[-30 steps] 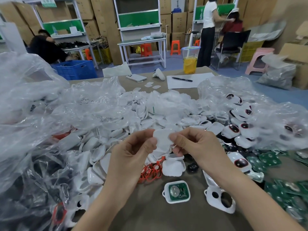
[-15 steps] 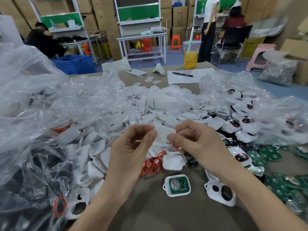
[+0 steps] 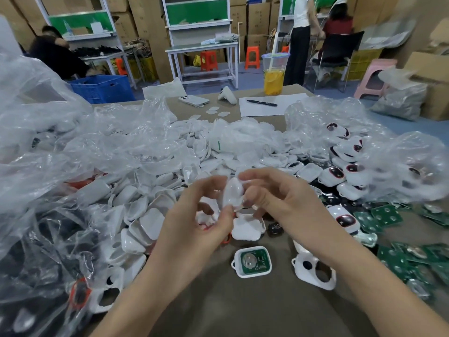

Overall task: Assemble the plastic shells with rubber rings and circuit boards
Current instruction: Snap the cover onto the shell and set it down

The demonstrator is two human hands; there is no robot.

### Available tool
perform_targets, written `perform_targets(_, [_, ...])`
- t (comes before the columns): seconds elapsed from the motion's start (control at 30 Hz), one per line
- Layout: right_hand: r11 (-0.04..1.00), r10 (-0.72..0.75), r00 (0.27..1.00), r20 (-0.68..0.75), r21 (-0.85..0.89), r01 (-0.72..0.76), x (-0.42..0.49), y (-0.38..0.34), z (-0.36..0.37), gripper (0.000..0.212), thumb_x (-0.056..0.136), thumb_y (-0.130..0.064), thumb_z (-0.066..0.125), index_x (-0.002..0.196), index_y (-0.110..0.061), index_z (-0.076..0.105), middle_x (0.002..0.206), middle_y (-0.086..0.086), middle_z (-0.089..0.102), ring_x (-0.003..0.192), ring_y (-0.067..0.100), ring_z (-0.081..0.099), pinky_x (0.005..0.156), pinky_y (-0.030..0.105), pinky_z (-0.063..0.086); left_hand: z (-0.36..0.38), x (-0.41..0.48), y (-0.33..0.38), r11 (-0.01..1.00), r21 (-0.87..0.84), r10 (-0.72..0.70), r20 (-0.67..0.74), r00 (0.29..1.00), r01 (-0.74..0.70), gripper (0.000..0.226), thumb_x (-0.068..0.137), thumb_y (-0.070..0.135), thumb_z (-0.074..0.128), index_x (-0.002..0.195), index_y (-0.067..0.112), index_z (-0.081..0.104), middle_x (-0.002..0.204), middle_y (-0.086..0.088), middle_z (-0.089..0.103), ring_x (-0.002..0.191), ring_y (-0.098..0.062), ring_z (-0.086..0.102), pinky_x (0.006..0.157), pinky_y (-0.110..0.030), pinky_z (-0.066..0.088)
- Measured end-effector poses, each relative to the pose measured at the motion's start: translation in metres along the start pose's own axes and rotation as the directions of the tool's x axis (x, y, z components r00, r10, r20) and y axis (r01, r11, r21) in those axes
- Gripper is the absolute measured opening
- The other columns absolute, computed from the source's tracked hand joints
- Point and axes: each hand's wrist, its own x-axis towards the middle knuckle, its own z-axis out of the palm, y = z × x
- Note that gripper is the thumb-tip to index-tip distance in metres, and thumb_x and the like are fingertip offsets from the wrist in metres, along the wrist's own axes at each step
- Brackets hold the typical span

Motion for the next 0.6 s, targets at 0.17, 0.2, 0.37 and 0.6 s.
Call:
perform_targets(0.17, [0.979,0.101,0.995,0.008,0.176,-0.101,-0.005,-0.004,-0.002,0.024,0.073,-0.037,0.076,0.094,-0.026,0.076,0.093,0.001,0.078,0.067,0.017,0.072,0.071,0.023,0.059,0.002,-0.006,0.001,0.896,0.32,0.303,0.066,0.951,-0.308,0.032,0.09,0.033,0.061,0.121,0.032,0.064,0.123,0.025,0.059,0.117,-0.007,0.053,0.097,-0.011,0.037])
perform_targets(0.2, [0.974,0.112,0.994,0.018,0.196,-0.114,-0.006,-0.005,-0.003,0.024,0.073,-0.035,0.077,0.095,-0.025,0.076,0.093,0.002,0.078,0.069,0.017,0.072,0.072,0.022,0.059,0.001,-0.006,0.001,0.885,0.33,0.325,0.063,0.944,-0.327,0.031,0.091,0.033,0.061,0.122,0.032,0.063,0.125,0.025,0.058,0.12,-0.008,0.053,0.099,-0.012,0.036])
perform_targets(0.37, [0.998,0.058,0.998,0.025,0.007,-0.058,-0.012,-0.007,-0.018,0.025,0.082,-0.04,0.068,0.105,-0.032,0.075,0.096,-0.004,0.077,0.084,0.011,0.072,0.078,0.023,0.058,-0.012,-0.008,-0.008,0.863,0.355,0.334,0.134,0.933,-0.36,0.027,0.094,0.036,0.06,0.12,0.028,0.064,0.127,0.024,0.058,0.125,-0.006,0.051,0.101,-0.009,0.034])
perform_targets(0.6, [0.866,0.006,0.974,0.227,-0.488,0.108,-0.036,-0.001,-0.045,0.048,0.068,-0.071,0.067,0.114,-0.059,0.057,0.109,-0.027,0.064,0.105,0.0,0.054,0.082,0.002,0.037,-0.03,-0.01,-0.023,0.779,0.492,0.323,0.216,0.921,-0.389,0.028,0.093,0.036,0.06,0.116,0.021,0.067,0.126,0.011,0.061,0.119,-0.009,0.058,0.103,-0.02,0.04])
